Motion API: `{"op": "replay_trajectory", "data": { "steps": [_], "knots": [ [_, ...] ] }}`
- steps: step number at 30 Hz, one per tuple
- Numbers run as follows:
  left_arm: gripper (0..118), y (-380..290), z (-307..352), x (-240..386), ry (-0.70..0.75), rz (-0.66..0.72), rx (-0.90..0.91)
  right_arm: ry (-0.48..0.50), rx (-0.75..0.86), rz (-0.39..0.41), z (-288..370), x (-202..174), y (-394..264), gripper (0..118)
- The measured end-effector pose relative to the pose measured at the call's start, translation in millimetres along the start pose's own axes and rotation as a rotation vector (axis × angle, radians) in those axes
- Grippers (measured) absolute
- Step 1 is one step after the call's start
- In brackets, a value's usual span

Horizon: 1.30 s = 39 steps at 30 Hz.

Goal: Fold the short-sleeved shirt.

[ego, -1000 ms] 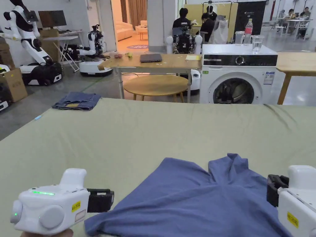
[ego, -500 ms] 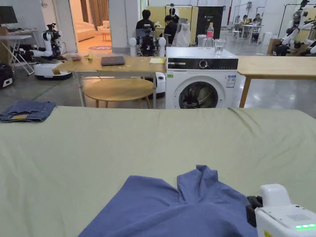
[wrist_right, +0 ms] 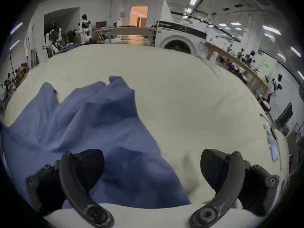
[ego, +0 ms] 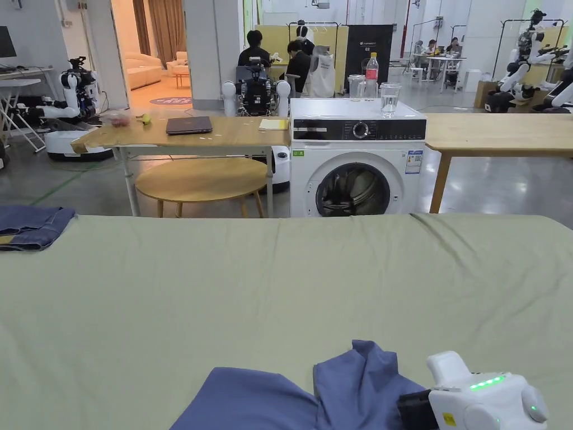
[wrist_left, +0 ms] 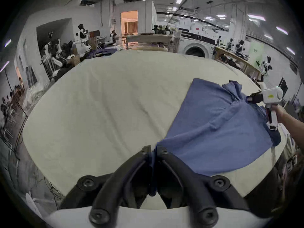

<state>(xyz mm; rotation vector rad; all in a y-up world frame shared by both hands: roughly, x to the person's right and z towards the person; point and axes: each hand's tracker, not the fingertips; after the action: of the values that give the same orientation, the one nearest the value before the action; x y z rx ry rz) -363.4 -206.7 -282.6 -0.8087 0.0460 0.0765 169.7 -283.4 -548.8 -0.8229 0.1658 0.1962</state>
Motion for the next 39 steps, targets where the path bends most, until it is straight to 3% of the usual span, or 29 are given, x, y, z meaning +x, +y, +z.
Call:
{"op": "replay_trajectory", "data": {
  "steps": [2,4,5,6,7,8,10,12,15,18,20,30,39],
  "knots": [
    [0,2,-3,1,0.002,-0.004,-0.004,0.057,-0.046,-0.012,-8,-3,-1,113],
    [0,4,-13,-11,0.01,-0.018,-0.006,0.093,-0.017,0.022,0,-2,0,93],
    [0,6,-14,-13,0.01,-0.016,-0.005,0.108,0.01,0.035,9,-3,1,72],
    [0,7,-16,-14,0.005,-0.011,-0.001,0.174,-0.017,-0.001,13,-2,2,42],
    [0,9,-17,-15,0.002,-0.008,0.001,0.175,-0.033,-0.005,16,0,3,6],
    [0,10,-16,-9,0.003,-0.005,0.005,0.161,-0.033,0.004,22,-2,3,2],
    [0,12,-18,-9,0.006,-0.004,0.012,0.156,-0.046,0.013,35,-8,2,2],
    [0,13,-17,-5,0.007,0.001,0.041,0.079,0.024,0.057,65,-21,6,2],
    [0,24,-9,-1,0.015,-0.009,0.077,0.08,0.139,0.009,123,-22,18,2],
    [0,51,0,6,-0.001,0.004,0.136,0.039,0.228,0.032,179,-23,38,2],
    [0,77,2,17,0.007,-0.012,0.174,-0.001,0.287,0.047,210,-20,54,2],
    [0,245,47,52,0.137,-0.101,0.39,-0.156,0.595,-0.039,345,22,152,2],
    [0,369,112,72,0.185,-0.1,0.551,-0.158,0.779,-0.065,414,46,246,2]
  ]
}}
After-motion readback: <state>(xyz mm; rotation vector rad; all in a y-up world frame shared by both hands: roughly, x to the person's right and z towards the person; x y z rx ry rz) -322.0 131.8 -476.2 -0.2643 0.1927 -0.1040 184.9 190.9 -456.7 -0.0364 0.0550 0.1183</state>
